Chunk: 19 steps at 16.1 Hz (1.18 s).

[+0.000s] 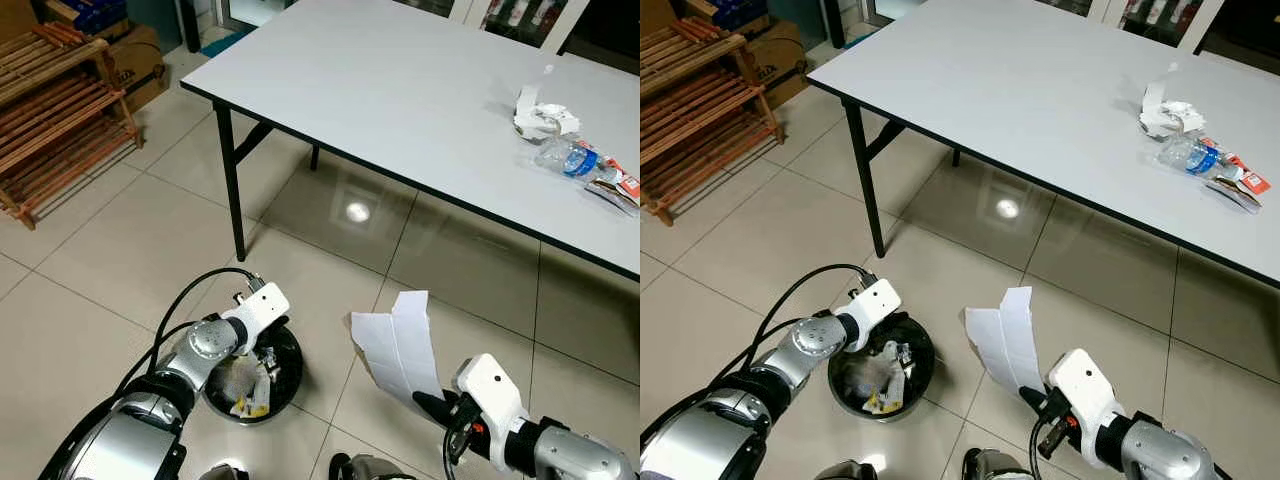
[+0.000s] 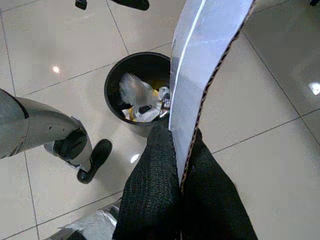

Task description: Picking trash to rubbish bin

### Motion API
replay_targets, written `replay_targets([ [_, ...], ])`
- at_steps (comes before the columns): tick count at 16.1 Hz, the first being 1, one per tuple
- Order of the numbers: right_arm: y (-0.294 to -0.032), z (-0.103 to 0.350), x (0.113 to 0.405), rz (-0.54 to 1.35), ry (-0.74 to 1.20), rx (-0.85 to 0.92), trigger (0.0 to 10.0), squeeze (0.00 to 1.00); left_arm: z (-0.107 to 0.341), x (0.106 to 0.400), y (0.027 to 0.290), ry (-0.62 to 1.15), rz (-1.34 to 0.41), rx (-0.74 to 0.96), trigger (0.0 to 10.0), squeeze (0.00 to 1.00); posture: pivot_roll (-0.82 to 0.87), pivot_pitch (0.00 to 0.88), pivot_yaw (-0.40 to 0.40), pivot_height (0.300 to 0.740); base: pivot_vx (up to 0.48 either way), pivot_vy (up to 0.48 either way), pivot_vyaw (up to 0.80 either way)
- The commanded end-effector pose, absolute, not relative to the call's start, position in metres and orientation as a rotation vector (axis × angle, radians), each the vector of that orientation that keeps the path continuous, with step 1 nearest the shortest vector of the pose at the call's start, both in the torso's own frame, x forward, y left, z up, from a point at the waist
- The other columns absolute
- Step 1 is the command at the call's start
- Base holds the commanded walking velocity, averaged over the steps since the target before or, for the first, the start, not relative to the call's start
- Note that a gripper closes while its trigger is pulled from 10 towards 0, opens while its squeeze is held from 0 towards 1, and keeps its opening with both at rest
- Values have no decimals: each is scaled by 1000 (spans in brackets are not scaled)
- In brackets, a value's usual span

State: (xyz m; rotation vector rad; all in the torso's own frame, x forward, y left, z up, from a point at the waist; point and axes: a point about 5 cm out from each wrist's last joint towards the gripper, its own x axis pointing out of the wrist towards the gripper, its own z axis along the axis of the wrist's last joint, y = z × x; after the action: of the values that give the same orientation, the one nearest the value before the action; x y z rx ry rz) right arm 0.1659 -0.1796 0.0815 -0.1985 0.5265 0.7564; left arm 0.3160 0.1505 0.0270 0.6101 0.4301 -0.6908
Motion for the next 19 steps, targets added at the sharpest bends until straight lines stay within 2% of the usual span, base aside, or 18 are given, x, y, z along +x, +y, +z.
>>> replay_targets([
  [1, -183, 85, 166, 759, 529, -203, 10000, 0, 29, 318, 149, 420, -701, 633, 10000, 1000, -237, 158, -100, 740, 0, 0, 0],
  [3, -184, 84, 168, 750, 527, -208, 10000, 0, 30, 318, 153, 408, -682, 628, 10000, 1000, -224, 151, -97, 740, 0, 0, 0],
  [4, -183, 79, 171, 716, 530, -204, 10000, 0, 31, 318, 156, 387, -624, 547, 10000, 929, -192, 136, -91, 740, 0, 0, 0],
  [5, -180, 70, 176, 660, 545, -198, 10000, 0, 29, 315, 162, 380, -527, 400, 10000, 0, -174, 129, -85, 740, 0, 0, 0],
  [6, -179, 65, 178, 629, 553, -191, 10000, 0, 28, 312, 164, 377, -499, 344, 10000, 0, -154, 118, -84, 740, 0, 0, 0],
  [8, -171, 29, 187, 419, 638, -103, 10000, 0, 8, 269, 168, 380, -391, 239, 10000, 0, -79, 89, -87, 740, 0, 0, 0],
  [10, -163, 9, 191, 326, 691, -31, 10000, 0, 5, 246, 162, 380, -395, 221, 10000, 0, -39, 72, -78, 740, 0, 0, 0],
  [13, -162, -5, 198, 237, 708, 54, 10000, 0, 8, 240, 156, 399, -409, 224, 10000, 0, -24, 59, -56, 740, 0, 209, 0],
  [19, -159, -17, 199, 199, 713, 74, 10000, 0, 20, 236, 159, 432, -412, 258, 10000, 0, -14, 50, -20, 740, 0, 402, -520],
])
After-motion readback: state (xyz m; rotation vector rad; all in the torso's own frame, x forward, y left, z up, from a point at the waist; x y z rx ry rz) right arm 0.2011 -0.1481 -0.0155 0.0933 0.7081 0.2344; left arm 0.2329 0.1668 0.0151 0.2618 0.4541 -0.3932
